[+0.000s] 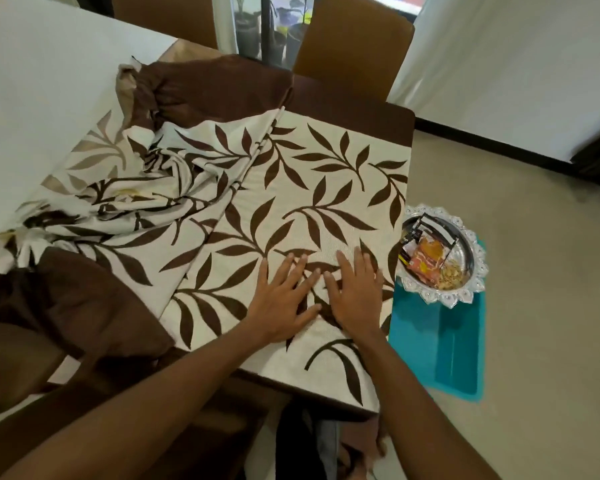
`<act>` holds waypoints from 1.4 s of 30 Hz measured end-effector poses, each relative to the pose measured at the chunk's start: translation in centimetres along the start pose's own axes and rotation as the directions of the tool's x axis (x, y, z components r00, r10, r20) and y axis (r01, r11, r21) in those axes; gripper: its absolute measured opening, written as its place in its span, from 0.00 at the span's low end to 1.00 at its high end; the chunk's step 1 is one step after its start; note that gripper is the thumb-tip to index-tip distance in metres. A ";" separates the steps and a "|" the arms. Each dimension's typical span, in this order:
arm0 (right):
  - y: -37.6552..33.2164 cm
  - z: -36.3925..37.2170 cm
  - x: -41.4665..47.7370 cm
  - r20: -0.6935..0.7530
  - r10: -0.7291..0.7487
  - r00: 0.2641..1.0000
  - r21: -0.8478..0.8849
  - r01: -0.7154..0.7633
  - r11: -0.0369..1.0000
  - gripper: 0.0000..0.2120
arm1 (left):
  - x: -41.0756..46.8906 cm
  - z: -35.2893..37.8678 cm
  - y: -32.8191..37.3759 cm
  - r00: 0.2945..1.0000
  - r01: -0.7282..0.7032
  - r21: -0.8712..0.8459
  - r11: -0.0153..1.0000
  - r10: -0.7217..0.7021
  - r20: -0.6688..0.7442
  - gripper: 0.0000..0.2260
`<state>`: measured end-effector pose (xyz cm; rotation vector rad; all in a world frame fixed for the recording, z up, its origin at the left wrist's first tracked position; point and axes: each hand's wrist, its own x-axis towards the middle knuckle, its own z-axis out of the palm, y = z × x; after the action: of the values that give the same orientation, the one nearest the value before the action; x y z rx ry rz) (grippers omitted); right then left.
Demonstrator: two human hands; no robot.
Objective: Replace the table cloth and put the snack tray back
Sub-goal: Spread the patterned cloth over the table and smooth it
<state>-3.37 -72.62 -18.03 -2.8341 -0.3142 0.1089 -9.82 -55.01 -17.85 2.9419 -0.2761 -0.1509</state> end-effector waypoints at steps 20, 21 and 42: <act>-17.1 2.1 -8.6 0.036 -0.167 0.985 0.300 0.148 0.942 0.23 | -9.3 -5.9 -8.4 0.694 0.717 -0.123 0.687 -0.720 0.022 0.42; -18.9 2.7 -8.3 0.049 -0.176 0.983 0.320 0.152 0.935 0.23 | -9.5 -6.0 -9.7 0.644 0.763 -0.104 0.638 -0.764 0.034 0.44; -37.4 8.9 -4.5 -0.017 0.115 0.993 0.254 -0.106 0.961 0.22 | -16.1 -13.6 -34.9 0.817 0.525 -0.539 0.659 -0.567 0.103 0.20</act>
<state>-16.31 -36.24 -15.51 -2.5957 -0.1241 0.1182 -17.82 -15.88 -9.88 2.3414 0.5964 -0.1641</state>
